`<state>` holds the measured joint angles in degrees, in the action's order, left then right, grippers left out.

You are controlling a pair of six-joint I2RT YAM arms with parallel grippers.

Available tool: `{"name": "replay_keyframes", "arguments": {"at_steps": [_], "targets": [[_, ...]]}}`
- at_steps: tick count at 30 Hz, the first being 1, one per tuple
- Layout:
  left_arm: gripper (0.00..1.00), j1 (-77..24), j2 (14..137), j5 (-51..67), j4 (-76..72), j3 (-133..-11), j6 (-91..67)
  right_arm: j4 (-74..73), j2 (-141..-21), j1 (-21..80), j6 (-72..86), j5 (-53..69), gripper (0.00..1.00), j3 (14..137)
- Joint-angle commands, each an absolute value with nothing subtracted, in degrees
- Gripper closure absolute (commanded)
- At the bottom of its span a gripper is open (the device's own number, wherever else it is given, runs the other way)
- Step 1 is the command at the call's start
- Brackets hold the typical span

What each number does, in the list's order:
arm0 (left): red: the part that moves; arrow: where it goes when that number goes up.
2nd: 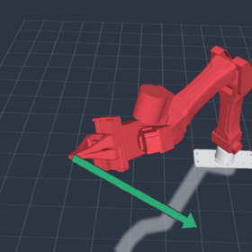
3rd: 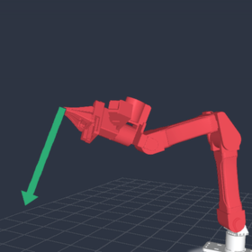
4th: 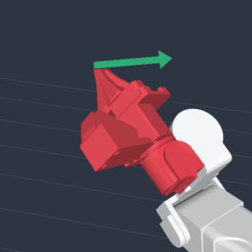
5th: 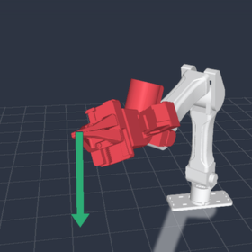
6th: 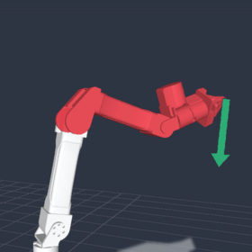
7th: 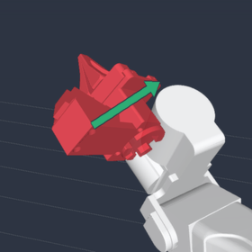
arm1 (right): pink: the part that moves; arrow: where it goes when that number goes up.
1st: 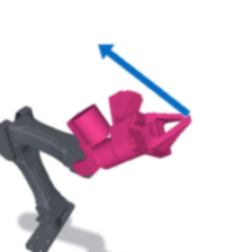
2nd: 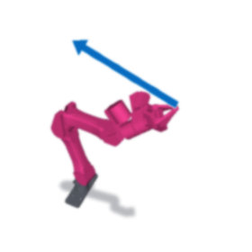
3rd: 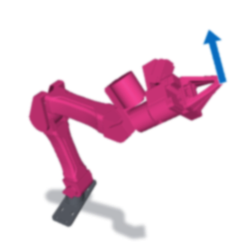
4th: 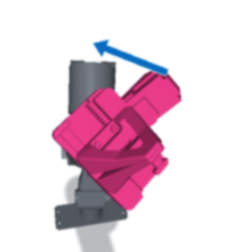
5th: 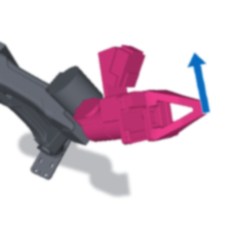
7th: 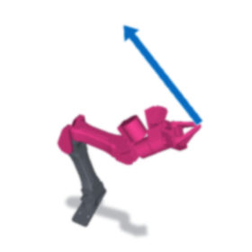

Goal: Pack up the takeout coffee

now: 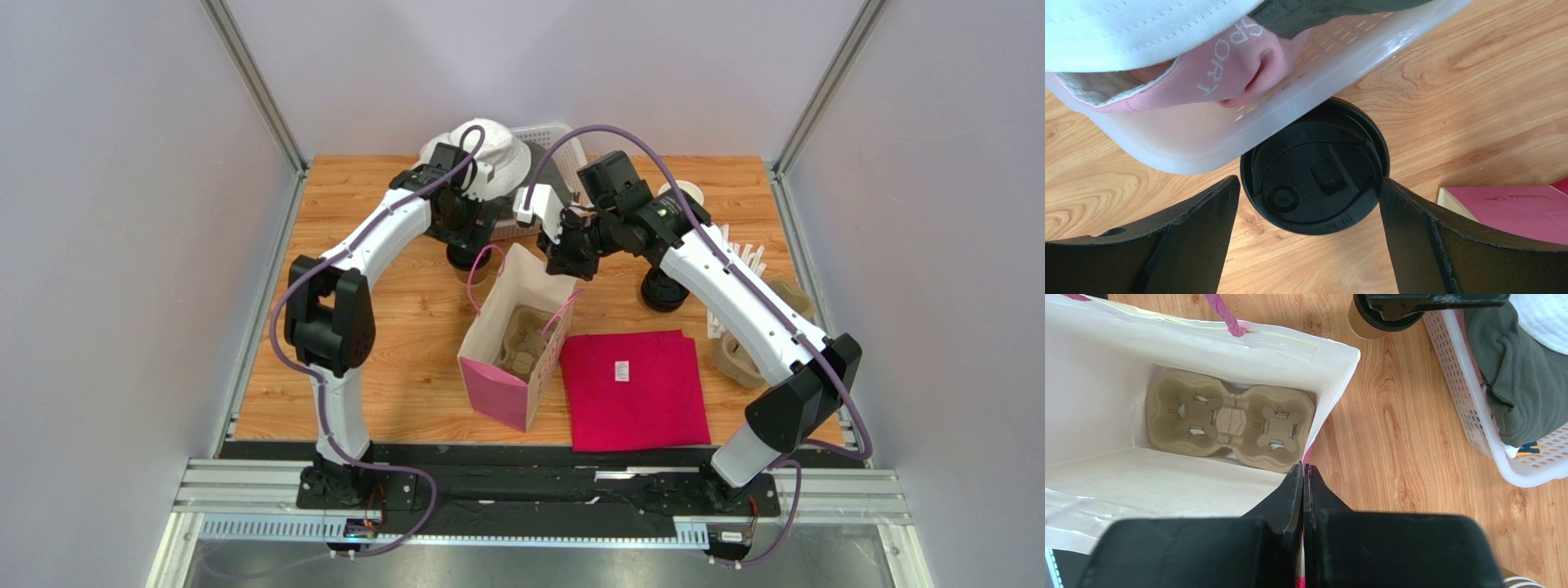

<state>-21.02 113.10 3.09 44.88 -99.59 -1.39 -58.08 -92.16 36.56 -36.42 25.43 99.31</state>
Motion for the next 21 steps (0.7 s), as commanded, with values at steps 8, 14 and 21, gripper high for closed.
{"name": "replay_keyframes", "arguments": {"at_steps": [8,14,21], "targets": [[0.1,-21.4,114.3,1.8,42.8,-97.5,-0.1,-58.9,-91.8,36.2,-35.9,24.5,1.0,101.2],[0.11,-21.6,114.0,1.3,42.2,-97.2,1.1,-58.8,-92.2,36.2,-35.7,24.6,1.0,101.8],[0.06,-21.6,114.8,0.8,42.2,-96.8,1.2,-59.1,-92.7,36.1,-35.7,24.5,1.0,102.4]]}}
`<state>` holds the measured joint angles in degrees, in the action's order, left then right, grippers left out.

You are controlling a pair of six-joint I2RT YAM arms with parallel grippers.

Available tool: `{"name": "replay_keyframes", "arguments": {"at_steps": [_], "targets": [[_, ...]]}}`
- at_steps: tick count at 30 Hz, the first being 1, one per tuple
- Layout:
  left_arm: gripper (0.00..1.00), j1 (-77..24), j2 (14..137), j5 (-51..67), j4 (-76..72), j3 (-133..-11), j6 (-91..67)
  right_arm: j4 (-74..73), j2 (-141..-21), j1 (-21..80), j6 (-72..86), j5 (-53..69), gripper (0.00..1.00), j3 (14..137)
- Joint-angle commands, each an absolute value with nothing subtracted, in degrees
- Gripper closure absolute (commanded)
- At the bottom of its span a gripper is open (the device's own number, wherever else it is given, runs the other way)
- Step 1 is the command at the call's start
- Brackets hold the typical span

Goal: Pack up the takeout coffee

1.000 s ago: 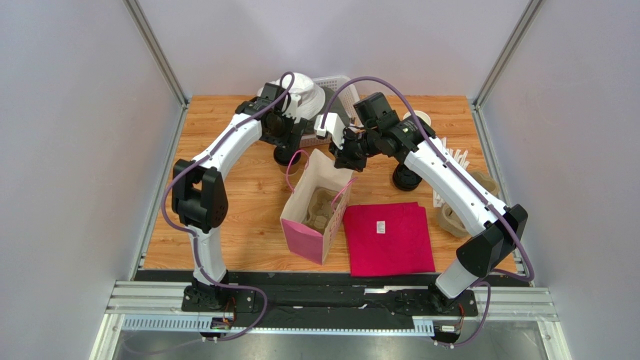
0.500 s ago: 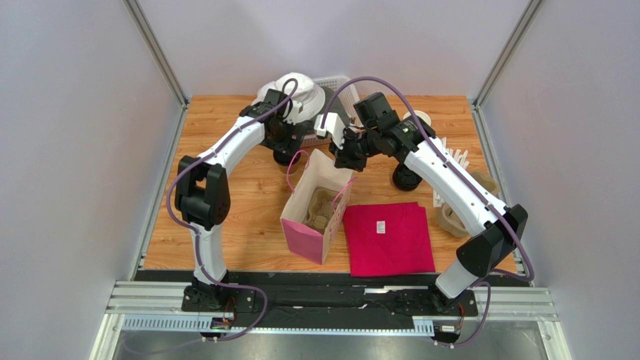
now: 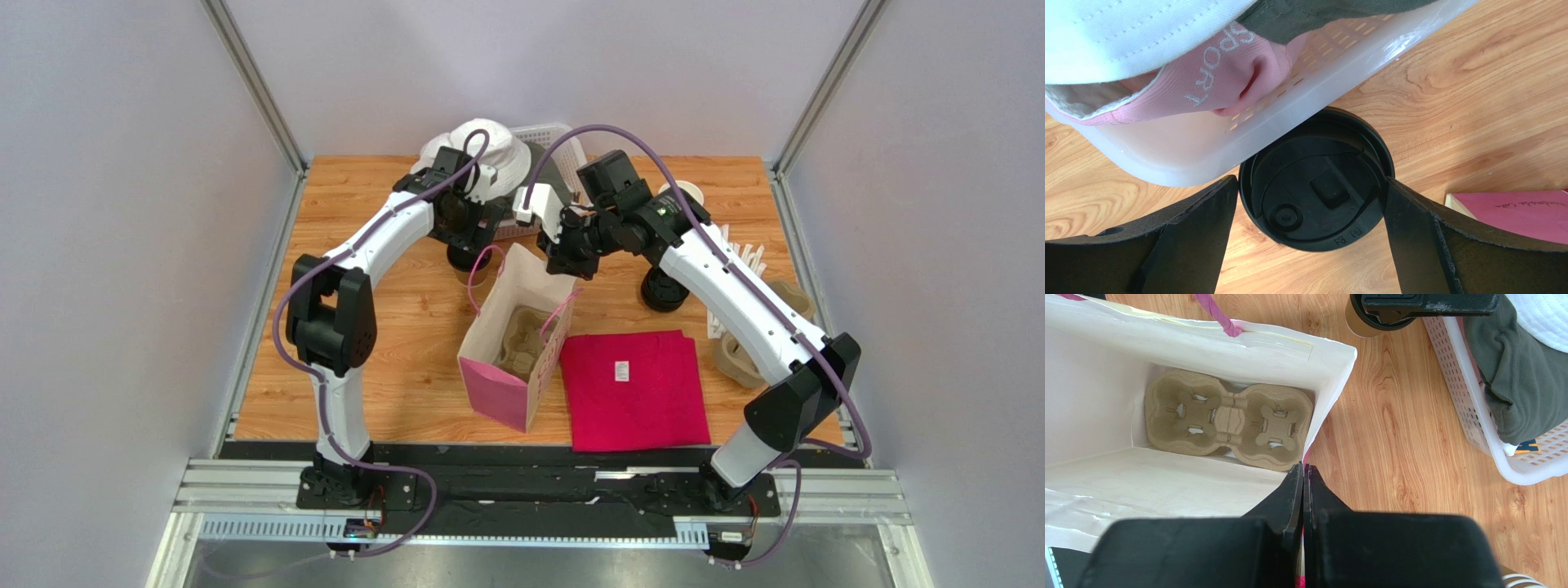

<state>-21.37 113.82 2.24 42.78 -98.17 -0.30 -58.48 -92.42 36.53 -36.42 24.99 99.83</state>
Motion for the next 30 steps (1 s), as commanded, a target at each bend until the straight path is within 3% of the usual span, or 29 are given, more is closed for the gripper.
{"name": "replay_keyframes", "arguments": {"at_steps": [1,10,20,30], "targets": [[0.06,-21.6,115.2,0.8,42.3,-96.8,1.2,-59.2,-92.7,36.2,-35.7,24.5,1.0,102.5],[0.1,-21.6,115.5,0.7,42.3,-96.5,1.8,-59.2,-93.3,36.2,-35.7,24.6,1.0,103.1],[0.3,-20.7,112.2,2.1,44.5,-96.8,2.1,-59.2,-93.6,36.1,-35.7,24.6,1.0,103.4],[0.33,-20.2,105.7,3.9,46.7,-95.9,2.2,-59.0,-94.0,36.2,-35.1,25.0,1.0,103.9]]}}
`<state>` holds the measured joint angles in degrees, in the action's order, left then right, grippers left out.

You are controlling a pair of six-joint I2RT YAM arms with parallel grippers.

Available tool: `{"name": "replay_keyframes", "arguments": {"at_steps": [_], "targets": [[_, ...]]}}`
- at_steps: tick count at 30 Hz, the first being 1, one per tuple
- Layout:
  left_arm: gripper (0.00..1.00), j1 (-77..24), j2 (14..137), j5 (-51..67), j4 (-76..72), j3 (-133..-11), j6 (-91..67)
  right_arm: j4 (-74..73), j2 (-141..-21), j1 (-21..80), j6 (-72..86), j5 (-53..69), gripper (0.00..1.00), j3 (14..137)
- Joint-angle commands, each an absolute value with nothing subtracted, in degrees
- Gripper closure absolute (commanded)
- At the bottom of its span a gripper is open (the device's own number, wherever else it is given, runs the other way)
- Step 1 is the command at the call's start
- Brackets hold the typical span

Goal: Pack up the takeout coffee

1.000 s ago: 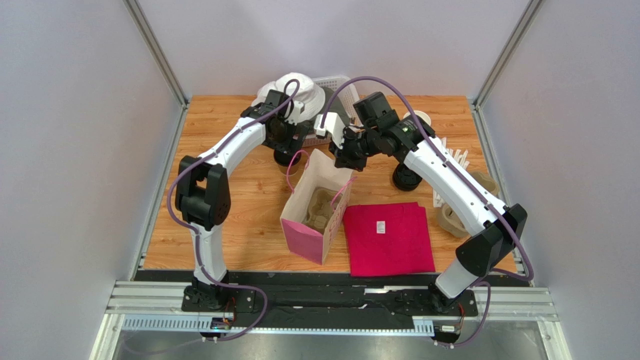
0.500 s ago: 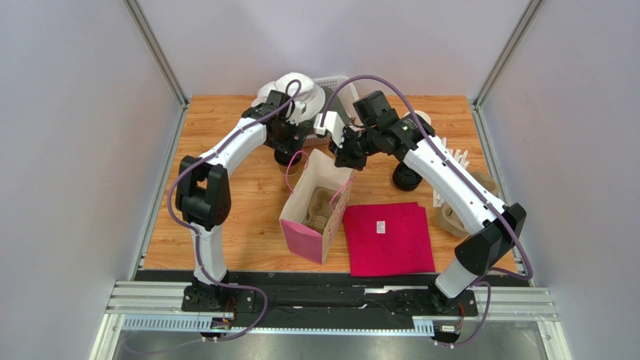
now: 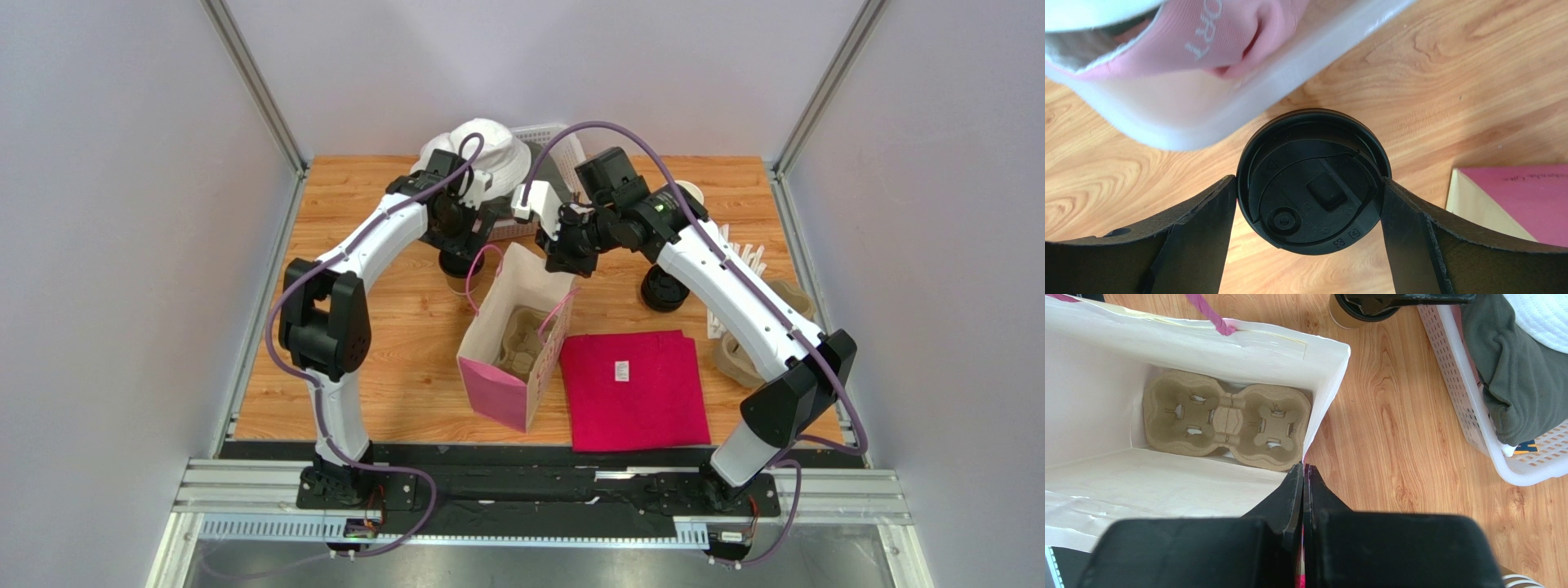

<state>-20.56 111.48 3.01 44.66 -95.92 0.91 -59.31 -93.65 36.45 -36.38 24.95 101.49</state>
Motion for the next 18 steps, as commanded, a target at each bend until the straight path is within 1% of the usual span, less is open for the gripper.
{"name": "replay_keyframes", "arguments": {"at_steps": [1,9,14,18], "targets": [[0.34,-20.2,105.4,4.0,46.9,-95.9,2.2,-59.0,-94.0,36.2,-35.1,25.2,1.0,103.9],[0.36,-18.8,105.7,5.5,45.7,-91.7,1.3,-58.6,-94.4,36.1,-35.0,25.9,1.0,103.7],[0.4,-17.0,106.3,6.6,45.6,-90.2,1.0,-58.7,-94.6,36.2,-35.2,26.2,1.0,103.7],[0.4,-16.1,101.4,8.2,44.7,-90.6,1.3,-58.5,-94.7,36.1,-35.0,26.3,1.0,104.0]]}}
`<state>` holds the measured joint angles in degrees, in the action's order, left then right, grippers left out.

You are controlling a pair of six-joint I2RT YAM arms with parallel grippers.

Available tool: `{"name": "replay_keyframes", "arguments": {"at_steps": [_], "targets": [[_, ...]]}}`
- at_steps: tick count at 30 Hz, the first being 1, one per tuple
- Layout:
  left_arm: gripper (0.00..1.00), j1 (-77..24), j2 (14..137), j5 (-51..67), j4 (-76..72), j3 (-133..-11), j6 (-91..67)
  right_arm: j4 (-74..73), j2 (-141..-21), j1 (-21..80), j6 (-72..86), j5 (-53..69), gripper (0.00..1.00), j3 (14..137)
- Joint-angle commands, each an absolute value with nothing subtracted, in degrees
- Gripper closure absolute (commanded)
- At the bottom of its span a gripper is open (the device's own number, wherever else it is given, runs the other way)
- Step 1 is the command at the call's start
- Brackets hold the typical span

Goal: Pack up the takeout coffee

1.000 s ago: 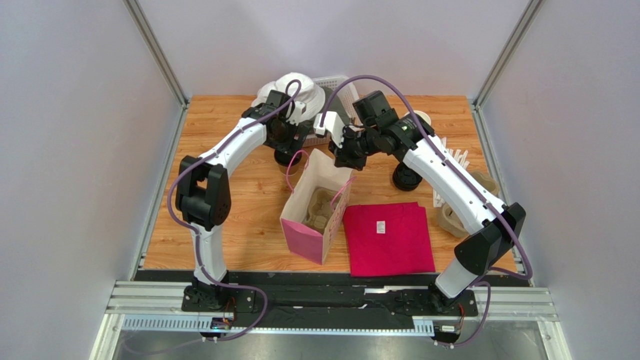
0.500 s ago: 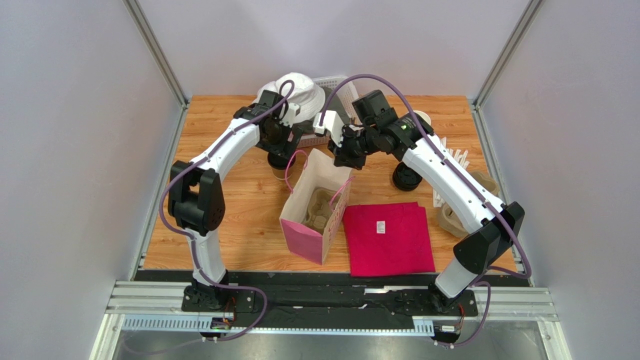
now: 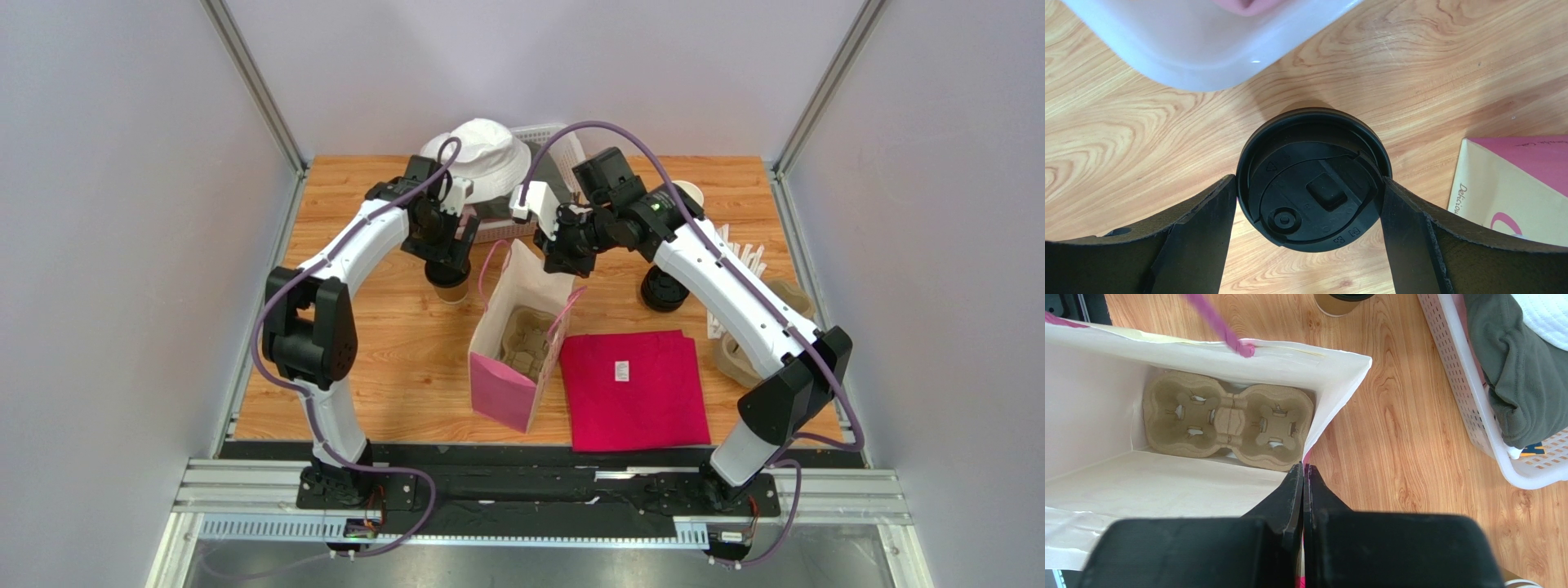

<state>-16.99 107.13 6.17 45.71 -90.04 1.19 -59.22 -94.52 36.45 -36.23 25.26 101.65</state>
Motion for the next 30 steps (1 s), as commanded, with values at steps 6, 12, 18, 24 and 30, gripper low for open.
{"name": "replay_keyframes", "arguments": {"at_steps": [6,12,18,24,30], "targets": [[0.4,-15.0,92.4,11.9,47.9,-97.4,4.3,-57.9,-95.0,36.1,-33.4,26.1,1.0,104.5],[0.42,-14.7,87.1,18.3,54.1,-111.1,5.9,-57.2,-95.4,35.9,-30.4,25.9,1.0,105.4],[0.44,-15.2,83.8,30.3,58.9,-120.6,7.0,-57.1,-96.6,35.7,-27.3,25.2,1.0,105.9],[0.47,-20.4,79.4,34.2,62.2,-123.4,12.2,-57.0,-97.6,35.2,-25.0,26.7,1.0,106.3],[0.48,-24.9,78.7,38.8,71.4,-127.0,16.5,-57.0,-99.0,34.5,-22.3,27.1,1.0,107.7]]}}
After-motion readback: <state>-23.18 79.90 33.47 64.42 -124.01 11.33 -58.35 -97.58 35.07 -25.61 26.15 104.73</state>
